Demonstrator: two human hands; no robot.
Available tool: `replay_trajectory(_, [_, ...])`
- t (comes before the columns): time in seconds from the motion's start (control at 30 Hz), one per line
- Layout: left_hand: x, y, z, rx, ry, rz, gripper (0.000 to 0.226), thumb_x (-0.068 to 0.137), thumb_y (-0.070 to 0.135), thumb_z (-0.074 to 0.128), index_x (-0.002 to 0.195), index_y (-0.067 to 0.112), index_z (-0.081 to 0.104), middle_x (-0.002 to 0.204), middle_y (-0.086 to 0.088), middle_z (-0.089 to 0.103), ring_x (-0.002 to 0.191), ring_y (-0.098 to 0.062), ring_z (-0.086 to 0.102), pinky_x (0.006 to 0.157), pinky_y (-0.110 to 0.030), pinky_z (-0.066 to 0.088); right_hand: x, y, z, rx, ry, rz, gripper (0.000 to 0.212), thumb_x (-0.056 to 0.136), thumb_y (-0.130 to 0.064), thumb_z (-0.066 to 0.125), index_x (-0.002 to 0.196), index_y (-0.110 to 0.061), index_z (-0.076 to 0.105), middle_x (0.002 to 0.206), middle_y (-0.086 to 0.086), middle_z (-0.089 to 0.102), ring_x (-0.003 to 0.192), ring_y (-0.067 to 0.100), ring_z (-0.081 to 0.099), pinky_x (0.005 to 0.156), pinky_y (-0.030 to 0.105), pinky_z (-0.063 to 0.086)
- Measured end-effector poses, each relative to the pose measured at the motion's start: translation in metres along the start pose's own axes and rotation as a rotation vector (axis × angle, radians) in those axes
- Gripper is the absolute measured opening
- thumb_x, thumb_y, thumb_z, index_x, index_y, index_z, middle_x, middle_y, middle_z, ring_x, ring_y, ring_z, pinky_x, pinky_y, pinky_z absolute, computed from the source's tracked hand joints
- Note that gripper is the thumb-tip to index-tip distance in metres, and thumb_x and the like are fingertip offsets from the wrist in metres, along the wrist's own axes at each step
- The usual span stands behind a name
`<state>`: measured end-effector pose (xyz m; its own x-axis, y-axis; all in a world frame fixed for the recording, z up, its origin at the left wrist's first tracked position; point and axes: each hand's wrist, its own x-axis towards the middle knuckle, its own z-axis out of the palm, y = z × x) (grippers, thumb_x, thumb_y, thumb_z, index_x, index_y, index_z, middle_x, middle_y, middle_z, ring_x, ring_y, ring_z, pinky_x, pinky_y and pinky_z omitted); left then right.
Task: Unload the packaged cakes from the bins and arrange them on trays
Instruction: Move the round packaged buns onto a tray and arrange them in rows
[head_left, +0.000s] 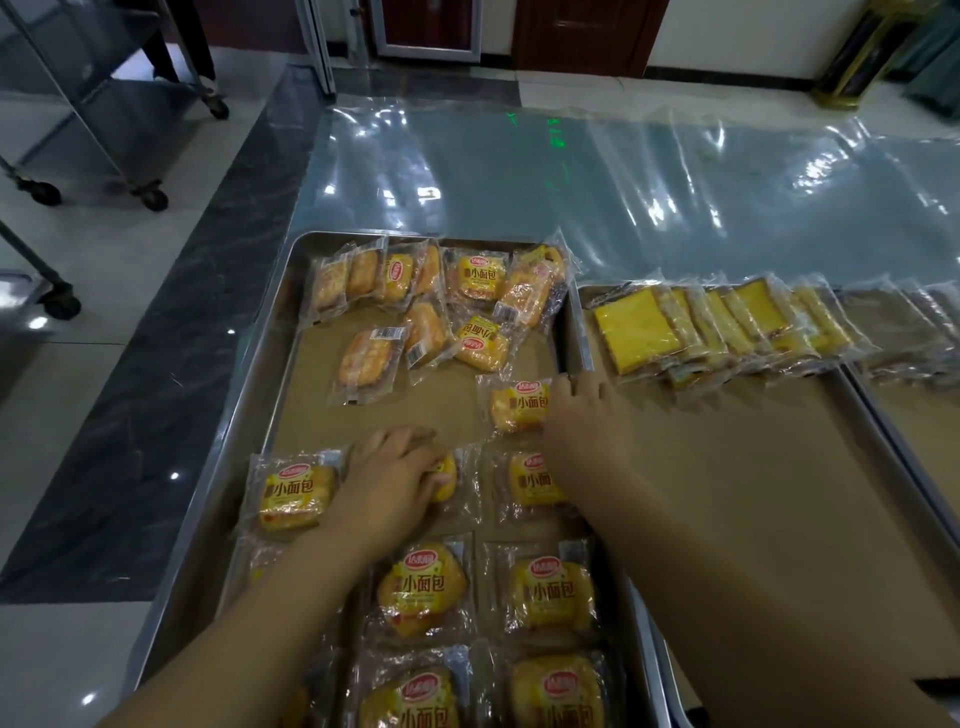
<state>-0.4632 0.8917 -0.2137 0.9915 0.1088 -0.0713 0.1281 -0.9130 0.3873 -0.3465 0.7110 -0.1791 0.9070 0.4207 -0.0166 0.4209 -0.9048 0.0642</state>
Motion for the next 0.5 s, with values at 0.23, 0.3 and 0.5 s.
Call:
replay_trajectory(0.23, [-0.025,0.009,0.006,0.089,-0.1,0.034,0.06,0.094,0.055,0.027,0.148,0.032,0.016,0.157,0.009,0.008,0.143,-0.018,0.004,0.115,-0.043,0.011,-0.011,-0.003,0.033,0.244,-0.263,-0.239,0.069,0.094,-0.055,0.032,0.15,-0.03,-0.001,0.158,0.001,-0.014,0.142,0.029,-0.019,0.115,0.047,-0.004])
replay_trajectory(0.3, [-0.033,0.008,0.013,0.131,-0.159,0.021,0.064,0.093,0.057,0.022,0.148,0.032,0.001,0.156,0.011,-0.011,0.143,-0.017,-0.01,0.115,-0.043,0.008,-0.016,-0.002,0.04,0.255,-0.28,-0.23,0.07,0.094,-0.057,0.028,0.149,-0.03,-0.006,0.157,0.0,-0.019,0.141,0.028,-0.022,0.114,0.048,-0.006])
replay_trajectory(0.5, [-0.045,0.009,0.02,0.186,-0.153,0.033,0.062,0.094,0.056,0.015,0.141,0.032,-0.017,0.149,0.009,-0.025,0.141,-0.018,-0.023,0.113,-0.036,-0.009,-0.038,-0.004,0.043,0.271,-0.25,-0.225,0.066,0.097,-0.051,0.027,0.149,-0.028,-0.007,0.156,0.001,-0.02,0.14,0.028,-0.024,0.112,0.046,-0.012])
